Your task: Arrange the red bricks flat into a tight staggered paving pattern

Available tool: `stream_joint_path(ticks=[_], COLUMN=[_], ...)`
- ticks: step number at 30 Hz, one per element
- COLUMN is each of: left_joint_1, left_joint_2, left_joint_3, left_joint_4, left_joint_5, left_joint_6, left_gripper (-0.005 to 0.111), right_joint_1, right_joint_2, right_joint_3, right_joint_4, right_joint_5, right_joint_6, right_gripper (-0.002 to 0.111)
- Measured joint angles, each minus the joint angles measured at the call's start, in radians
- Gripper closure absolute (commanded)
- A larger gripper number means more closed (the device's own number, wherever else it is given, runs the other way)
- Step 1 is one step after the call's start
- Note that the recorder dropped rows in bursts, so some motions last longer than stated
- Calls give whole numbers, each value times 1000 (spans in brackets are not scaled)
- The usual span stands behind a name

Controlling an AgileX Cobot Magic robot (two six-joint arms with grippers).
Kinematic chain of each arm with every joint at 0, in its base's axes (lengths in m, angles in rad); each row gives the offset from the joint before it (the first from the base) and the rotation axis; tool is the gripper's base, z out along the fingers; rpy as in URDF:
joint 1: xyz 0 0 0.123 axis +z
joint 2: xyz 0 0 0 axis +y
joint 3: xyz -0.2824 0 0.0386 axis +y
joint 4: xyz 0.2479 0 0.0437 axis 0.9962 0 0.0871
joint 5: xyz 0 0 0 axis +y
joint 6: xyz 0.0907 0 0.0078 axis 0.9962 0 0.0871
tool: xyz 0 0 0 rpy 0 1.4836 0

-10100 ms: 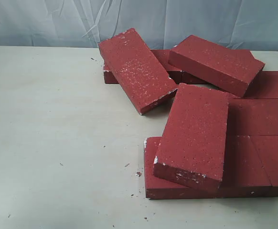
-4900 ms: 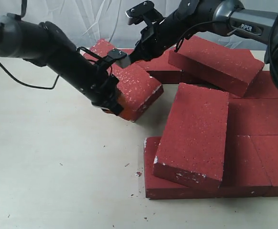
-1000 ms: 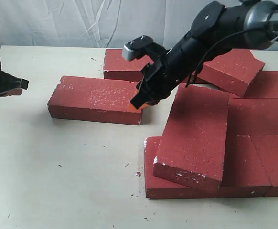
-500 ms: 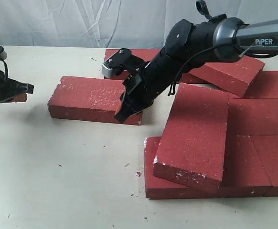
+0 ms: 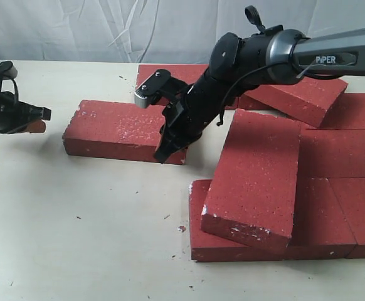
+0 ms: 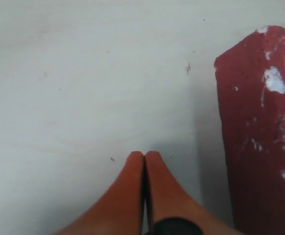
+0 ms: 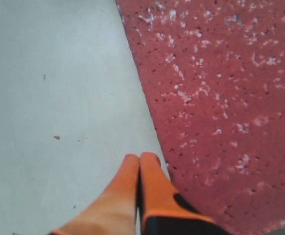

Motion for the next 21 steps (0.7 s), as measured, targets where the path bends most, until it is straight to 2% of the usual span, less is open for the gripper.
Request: stream_joint_path(ticks=[7, 11, 17, 21], left_joint_1=[-67, -107, -108, -108], left_joint_2=[18, 47, 51, 51], left_joint_3=[-14, -24, -47, -53], left_joint_4=[-28, -30, -52, -92], left_joint_5=[4, 11, 33, 47], left_joint_6=[43, 66, 84, 115], left_gripper=[107, 107, 107, 107], right_joint_1=[0, 1, 1, 1], right_joint_2=[56, 64, 64, 60], right_joint_3=[-22, -24, -24, -24], right_joint_4=[-12, -68, -276, -274], right_joint_5=[-1, -61, -133, -114], right_joint_6=[5, 34, 210, 227], right_gripper=[109, 109, 109, 109])
